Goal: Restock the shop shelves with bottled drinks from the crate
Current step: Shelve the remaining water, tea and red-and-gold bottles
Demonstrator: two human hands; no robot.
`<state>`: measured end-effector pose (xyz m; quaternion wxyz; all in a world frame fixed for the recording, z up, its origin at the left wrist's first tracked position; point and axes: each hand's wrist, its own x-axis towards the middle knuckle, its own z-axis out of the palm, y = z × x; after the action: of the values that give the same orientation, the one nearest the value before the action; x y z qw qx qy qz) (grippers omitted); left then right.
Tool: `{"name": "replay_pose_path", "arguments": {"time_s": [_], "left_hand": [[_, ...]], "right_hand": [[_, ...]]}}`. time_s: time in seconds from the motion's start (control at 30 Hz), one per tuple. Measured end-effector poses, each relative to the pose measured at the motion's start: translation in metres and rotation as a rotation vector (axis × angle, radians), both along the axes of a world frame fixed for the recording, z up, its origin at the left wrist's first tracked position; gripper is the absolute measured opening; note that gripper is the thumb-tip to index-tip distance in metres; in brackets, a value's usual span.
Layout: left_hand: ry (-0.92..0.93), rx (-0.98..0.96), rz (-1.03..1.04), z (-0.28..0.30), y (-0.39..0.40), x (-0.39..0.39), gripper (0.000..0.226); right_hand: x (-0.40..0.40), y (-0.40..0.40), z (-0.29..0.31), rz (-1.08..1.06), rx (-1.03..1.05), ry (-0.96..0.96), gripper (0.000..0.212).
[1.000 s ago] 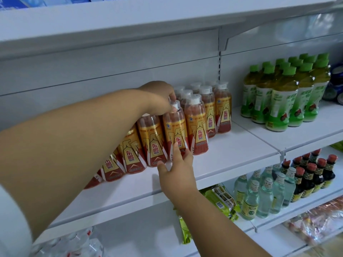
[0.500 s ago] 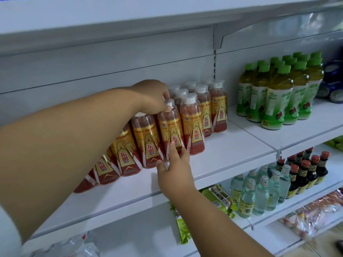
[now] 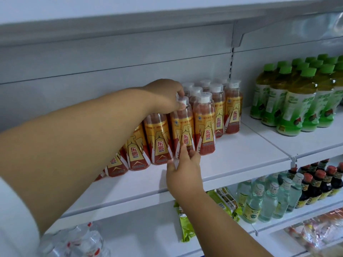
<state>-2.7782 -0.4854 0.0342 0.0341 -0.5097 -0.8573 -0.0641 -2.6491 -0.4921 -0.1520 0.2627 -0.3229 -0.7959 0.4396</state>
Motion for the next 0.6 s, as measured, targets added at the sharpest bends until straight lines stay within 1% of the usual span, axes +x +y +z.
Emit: {"name": "replay_pose_path", "arguments": {"time_s": [0.37, 0.6], "left_hand": [[-0.018, 0.02, 0.017, -0.0005, -0.0017, -0.0016, 0.043], [-0.033, 0.025, 0.015, -0.0009, -0.0015, -0.0016, 0.046]], "right_hand": [[-0.0022, 0.0058, 0.0012, 0.053, -0.039, -0.026, 0.071], [-0.0006, 0.0058, 0.0007, 0.024, -0.034, -0.015, 0.066]]}}
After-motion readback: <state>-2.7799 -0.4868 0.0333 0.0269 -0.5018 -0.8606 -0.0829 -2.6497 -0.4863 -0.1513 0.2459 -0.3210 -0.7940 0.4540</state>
